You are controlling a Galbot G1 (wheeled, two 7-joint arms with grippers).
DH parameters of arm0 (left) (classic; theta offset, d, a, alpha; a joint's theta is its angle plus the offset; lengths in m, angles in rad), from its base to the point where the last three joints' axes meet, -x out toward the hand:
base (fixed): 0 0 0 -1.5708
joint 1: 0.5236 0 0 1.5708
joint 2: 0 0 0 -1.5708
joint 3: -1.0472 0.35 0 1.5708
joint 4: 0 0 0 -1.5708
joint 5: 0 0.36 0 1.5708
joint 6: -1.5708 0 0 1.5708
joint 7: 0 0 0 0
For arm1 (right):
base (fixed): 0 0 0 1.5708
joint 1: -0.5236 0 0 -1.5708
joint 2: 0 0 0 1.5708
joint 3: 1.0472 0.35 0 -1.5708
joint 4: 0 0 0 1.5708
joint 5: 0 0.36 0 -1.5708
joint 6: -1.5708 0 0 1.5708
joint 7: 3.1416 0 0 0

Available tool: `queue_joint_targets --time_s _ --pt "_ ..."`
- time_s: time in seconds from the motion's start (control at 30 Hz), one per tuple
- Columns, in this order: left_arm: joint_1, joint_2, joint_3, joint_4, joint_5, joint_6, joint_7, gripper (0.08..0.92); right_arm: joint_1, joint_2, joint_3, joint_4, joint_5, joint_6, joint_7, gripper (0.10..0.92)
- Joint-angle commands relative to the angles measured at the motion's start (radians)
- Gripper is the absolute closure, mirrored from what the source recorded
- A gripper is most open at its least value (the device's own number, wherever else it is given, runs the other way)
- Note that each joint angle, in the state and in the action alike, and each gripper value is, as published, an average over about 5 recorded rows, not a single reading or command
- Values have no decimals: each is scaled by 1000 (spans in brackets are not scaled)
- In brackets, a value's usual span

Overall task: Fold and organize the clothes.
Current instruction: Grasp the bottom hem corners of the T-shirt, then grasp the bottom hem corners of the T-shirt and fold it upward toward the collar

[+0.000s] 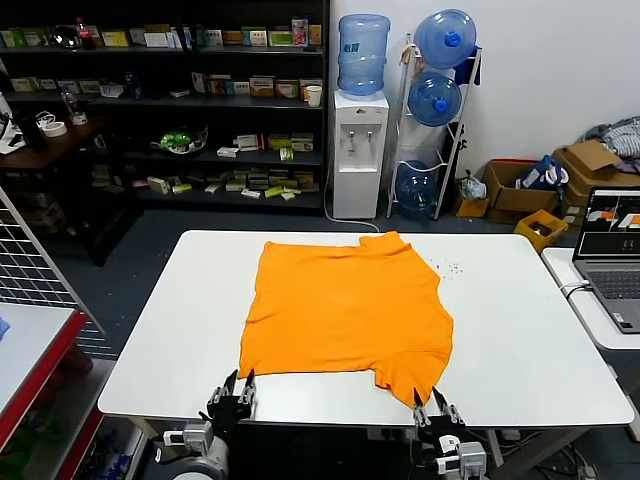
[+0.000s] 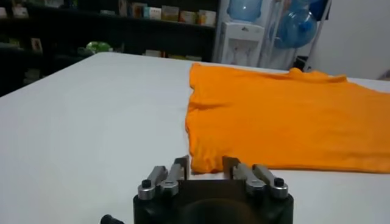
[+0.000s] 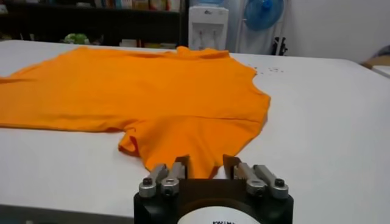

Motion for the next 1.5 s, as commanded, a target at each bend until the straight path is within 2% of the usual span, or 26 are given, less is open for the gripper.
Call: queue_joint_targets --time_s 0.03,0.2,0.3,0.37,0.53,0.8,1.03,1.23,1.5 --pt "-21 1 8 24 -2 11 -3 699 11 3 -2 -12 9 -8 4 789" --pt "-20 0 10 22 -3 7 -4 829 7 0 -2 -6 25 -9 5 895" --pt "-15 1 12 9 -3 6 -7 893 -12 -7 -4 23 36 -4 7 901" --pt "-5 5 14 -15 -5 6 -12 907 -41 -21 -4 62 45 -2 12 901" --pt "64 45 18 -134 -39 21 -46 907 -169 -71 10 194 76 -2 38 901" --pt "278 167 9 -349 -106 49 -119 907 -423 -121 73 315 100 56 64 901" --pt "396 182 0 -447 -124 43 -133 907 -433 -110 109 361 109 123 83 901" --pt "281 162 0 -433 -158 20 -115 907 -184 -109 105 326 127 80 109 901" --pt "68 198 22 -339 -204 28 -119 907 103 -141 64 229 169 -38 136 901"
